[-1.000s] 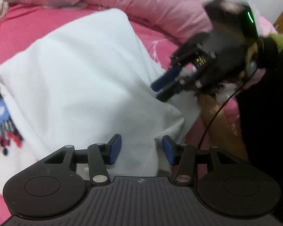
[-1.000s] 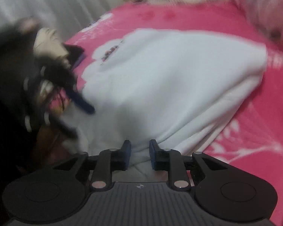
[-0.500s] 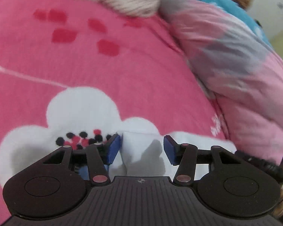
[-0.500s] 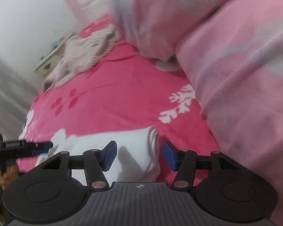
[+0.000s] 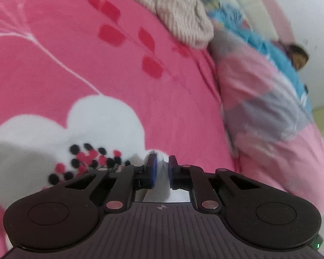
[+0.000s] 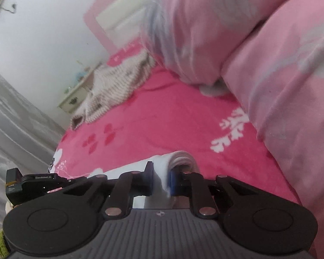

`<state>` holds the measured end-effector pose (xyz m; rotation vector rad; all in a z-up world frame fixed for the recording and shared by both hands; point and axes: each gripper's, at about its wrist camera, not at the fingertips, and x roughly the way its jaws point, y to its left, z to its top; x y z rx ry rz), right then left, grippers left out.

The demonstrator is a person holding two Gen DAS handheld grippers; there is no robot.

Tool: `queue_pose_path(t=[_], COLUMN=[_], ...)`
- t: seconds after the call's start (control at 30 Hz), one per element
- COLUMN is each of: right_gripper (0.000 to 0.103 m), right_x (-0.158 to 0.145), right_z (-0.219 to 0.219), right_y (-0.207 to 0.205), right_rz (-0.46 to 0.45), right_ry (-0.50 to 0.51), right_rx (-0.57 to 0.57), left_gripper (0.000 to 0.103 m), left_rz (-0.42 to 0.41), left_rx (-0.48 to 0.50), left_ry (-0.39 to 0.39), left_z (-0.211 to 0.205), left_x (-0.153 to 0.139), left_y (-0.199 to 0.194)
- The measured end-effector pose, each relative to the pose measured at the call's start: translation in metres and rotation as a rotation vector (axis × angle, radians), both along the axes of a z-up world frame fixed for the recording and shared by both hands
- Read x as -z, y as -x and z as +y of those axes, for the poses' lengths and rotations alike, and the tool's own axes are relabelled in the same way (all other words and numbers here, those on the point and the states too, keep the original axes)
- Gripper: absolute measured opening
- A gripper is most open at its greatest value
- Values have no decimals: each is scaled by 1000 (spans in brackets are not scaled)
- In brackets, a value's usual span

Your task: Fold clothes

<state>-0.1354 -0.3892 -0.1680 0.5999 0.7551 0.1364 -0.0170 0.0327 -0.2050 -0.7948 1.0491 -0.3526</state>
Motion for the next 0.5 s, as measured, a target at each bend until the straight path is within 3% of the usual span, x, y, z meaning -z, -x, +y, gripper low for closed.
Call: queue_pose_path(t=[0.13,0.2,0.3,0.33,0.37,0.43,0.5], right_gripper=[17,30,34,35,36,36,36], right_x=[22,29,8,1,-6,-22,-28], right_z=[-13,-19,-13,-11,-7,7,31], right_y=[-11,-14,-4,0,5,15,15], right_rz=[72,101,48,27,-3,-78,-131], right_ry=[4,15,192,241,275,342,410], right_rx=[66,108,130,130,118,60,-55], left_gripper=[10,12,17,27,29,29,31], left_rz=[-10,-12,-65,-99,-133,-210,-291], left_rx=[-8,11,11,7,4,37,134], left_ry=[5,-6,-23,-45,-67,-122,-184], left_z=[0,-1,9,14,18,17,3], left_x=[11,15,5,-1,-8,-23,-38], left_y=[-1,-5,-4,-3,-2,1,9])
